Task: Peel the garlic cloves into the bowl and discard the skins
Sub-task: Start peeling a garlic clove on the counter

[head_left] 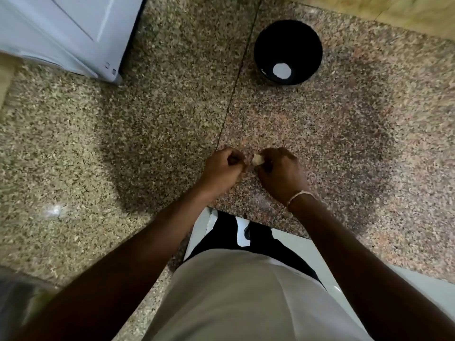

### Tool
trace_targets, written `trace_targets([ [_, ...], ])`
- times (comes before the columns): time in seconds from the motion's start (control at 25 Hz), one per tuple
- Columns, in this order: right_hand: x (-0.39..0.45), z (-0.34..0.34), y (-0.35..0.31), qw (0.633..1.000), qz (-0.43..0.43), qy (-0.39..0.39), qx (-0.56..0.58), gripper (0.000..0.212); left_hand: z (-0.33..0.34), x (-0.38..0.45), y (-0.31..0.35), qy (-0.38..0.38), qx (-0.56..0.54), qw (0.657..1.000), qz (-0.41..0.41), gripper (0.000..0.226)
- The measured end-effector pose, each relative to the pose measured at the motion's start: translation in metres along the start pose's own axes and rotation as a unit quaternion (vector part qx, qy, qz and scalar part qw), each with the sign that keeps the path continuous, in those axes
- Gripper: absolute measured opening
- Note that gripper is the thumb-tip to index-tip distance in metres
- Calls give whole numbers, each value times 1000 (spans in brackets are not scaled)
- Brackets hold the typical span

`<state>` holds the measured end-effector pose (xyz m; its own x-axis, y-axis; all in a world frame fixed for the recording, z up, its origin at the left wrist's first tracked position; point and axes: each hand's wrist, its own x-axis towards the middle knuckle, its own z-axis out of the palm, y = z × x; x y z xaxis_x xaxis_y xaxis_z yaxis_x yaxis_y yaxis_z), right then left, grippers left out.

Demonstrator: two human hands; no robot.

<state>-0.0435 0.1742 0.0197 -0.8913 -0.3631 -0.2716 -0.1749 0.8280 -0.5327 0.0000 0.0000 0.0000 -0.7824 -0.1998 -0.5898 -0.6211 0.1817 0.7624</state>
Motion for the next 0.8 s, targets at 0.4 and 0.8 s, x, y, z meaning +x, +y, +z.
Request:
trace_targets([
  [0.4,-1,0,0,995,5,20,94,19,10,0,18,-46,-128,988,-78,6],
  [0.8,-24,-41,-3,962,21,100,253,17,5,-24,52,-79,-205,975,20,12],
])
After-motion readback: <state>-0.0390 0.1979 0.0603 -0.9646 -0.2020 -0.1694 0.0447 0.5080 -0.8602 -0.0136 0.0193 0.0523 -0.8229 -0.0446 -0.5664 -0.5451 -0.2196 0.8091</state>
